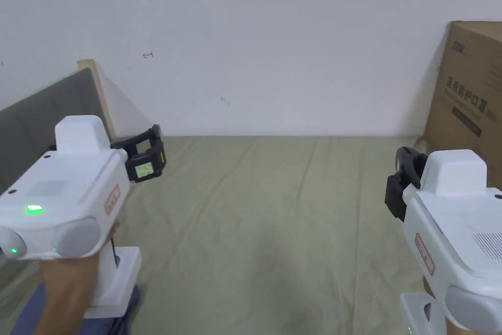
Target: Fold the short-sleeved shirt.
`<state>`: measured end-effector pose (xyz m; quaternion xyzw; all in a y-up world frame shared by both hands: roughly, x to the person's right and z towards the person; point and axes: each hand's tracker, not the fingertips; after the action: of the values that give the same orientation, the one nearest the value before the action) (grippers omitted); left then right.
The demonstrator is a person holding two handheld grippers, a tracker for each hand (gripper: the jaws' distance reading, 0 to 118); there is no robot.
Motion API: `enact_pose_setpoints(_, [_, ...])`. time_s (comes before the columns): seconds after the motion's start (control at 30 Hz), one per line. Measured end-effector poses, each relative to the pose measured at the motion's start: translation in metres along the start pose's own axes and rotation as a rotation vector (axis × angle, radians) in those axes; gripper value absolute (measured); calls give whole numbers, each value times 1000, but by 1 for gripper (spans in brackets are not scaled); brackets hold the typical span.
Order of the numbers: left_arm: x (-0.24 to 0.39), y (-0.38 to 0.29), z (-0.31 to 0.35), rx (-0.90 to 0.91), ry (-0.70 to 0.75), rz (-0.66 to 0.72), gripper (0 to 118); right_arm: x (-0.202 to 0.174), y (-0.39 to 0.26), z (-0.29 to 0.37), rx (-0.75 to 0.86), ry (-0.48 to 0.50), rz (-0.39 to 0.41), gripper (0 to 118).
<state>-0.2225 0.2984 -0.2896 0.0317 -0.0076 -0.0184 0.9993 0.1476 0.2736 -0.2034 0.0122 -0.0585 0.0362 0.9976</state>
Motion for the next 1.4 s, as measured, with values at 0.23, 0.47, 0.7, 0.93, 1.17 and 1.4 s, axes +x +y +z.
enact_pose_setpoints(0.23, [51, -32, 24, 65, -61, -29, 17, 15, -4, 11, 20, -36, 8, 0])
enact_pose_setpoints(0.47, [78, -47, 29, 19, -120, -27, 0, 26, -9, 18, 18, -58, 10, 0])
enact_pose_setpoints(0.7, [84, -48, 28, 0, -138, -19, 0, 28, -11, 21, 14, -68, 8, 0])
enact_pose_setpoints(0.93, [81, -49, 27, -4, -134, -4, 0, 26, -10, 22, 11, -68, 10, 0])
enact_pose_setpoints(1.17, [79, -51, 26, -6, -125, -7, 0, 23, -11, 23, 7, -65, 11, 0])
enact_pose_setpoints(1.4, [77, -52, 26, -6, -119, -15, 0, 20, -11, 23, 6, -59, 9, 0])
